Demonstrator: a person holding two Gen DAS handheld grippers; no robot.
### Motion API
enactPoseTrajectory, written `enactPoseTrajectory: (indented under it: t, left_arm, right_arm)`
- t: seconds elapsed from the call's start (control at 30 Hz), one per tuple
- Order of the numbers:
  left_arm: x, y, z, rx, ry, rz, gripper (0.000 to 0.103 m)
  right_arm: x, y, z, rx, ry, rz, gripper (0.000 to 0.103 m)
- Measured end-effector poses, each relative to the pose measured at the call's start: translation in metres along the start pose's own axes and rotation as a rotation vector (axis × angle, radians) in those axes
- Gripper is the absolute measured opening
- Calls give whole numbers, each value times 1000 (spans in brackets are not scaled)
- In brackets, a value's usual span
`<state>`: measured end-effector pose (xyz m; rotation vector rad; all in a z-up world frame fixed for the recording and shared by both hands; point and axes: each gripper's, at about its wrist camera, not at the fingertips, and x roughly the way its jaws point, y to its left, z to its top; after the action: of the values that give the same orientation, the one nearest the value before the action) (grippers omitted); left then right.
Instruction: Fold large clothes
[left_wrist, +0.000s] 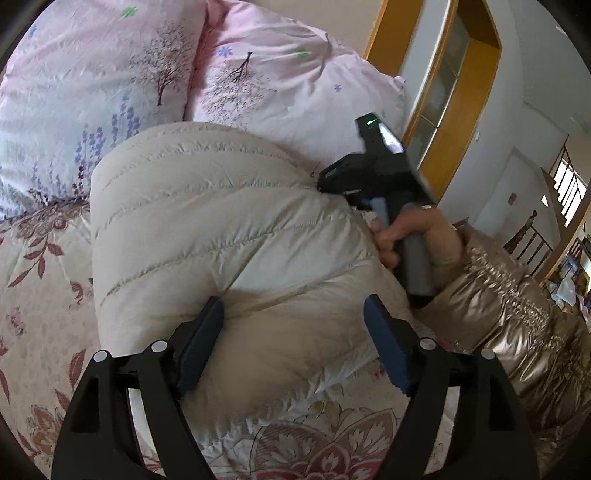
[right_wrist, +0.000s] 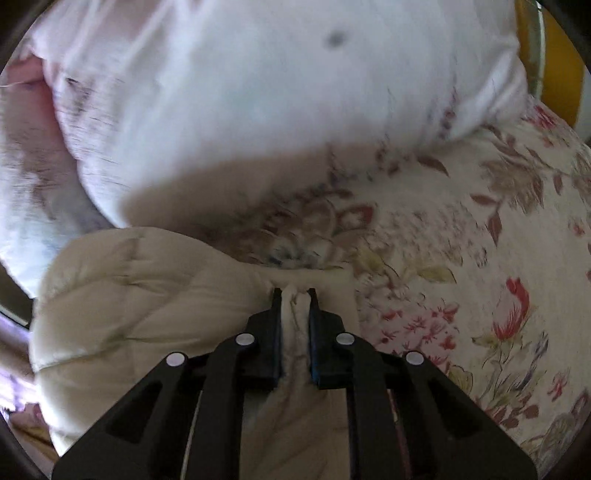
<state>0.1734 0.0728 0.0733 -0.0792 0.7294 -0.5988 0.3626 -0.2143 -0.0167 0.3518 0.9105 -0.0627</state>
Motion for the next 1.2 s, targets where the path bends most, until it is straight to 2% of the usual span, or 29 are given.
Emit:
enactPoseTrajectory:
  t: [0.13, 0.2, 0.23, 0.27, 0.33, 0.37, 0.47, 0.57, 0.63, 0.7, 0.73, 0.8, 0.87, 0.93, 1.0, 1.03, 1.07, 1.13, 1.2]
  left_arm:
    - [-5, -3, 5, -14, -11, 3, 81]
    - [-14, -3, 7, -27, -33, 5, 88]
    - [-22, -5, 7, -23, -58, 19, 92]
    - [-31, -7, 5, -16, -37, 43, 101]
    - [-52, -12, 1, 6, -95, 107, 102]
    - [-59, -13, 0, 9, -110, 129, 102]
    - [-75, -14, -9, -5, -128, 209, 102]
    - [-84, -11, -22, -44, -113, 261, 102]
    - [-86, -8, -29, -69, -96, 272, 102]
    - [-88, -6, -38, -99, -75, 291, 102]
    - [-89, -6, -42, -107, -69, 303, 102]
    - [-93, -8, -49, -114, -70, 333, 102]
    - [-97, -10, -55, -113, -76, 364, 102]
    - [-100, -13, -62, -115, -77, 403, 102]
    - [-101, -16, -66, -112, -67, 439, 102]
    - [-99, -18, -68, -108, -55, 457, 102]
    - [-98, -19, -69, -106, -47, 466, 102]
    - [-97, -22, -71, -105, -36, 472, 102]
    - [-97, -22, -71, -109, -33, 465, 102]
  right_arm:
    - [7, 0, 0, 9, 30, -9, 17]
    - [-4, -4, 0, -1, 19, 1, 32]
    - [-14, -7, -1, 2, -5, 7, 44]
    - [-31, -11, -5, 1, -47, 25, 52]
    - [-68, -13, -19, -44, -127, 75, 52]
    - [-80, -13, -27, -67, -139, 99, 52]
    - [-116, -5, -59, -164, -140, 207, 52]
    - [-131, 10, -90, -254, -133, 242, 52]
    - [-122, 16, -99, -287, -90, 225, 53]
    - [-86, 19, -104, -282, 14, 170, 59]
    - [-68, 18, -105, -272, 44, 154, 66]
    - [-55, 14, -103, -259, 41, 128, 84]
    - [-58, 5, -101, -207, 45, 140, 87]
    - [-75, 3, -103, -207, -4, 122, 87]
    - [-105, 5, -114, -237, -98, 79, 89]
    - [-115, 6, -118, -248, -131, 66, 96]
    - [-128, 8, -125, -264, -177, 51, 101]
    - [-154, 12, -142, -295, -268, 0, 101]
    - [-172, 15, -154, -305, -309, -50, 101]
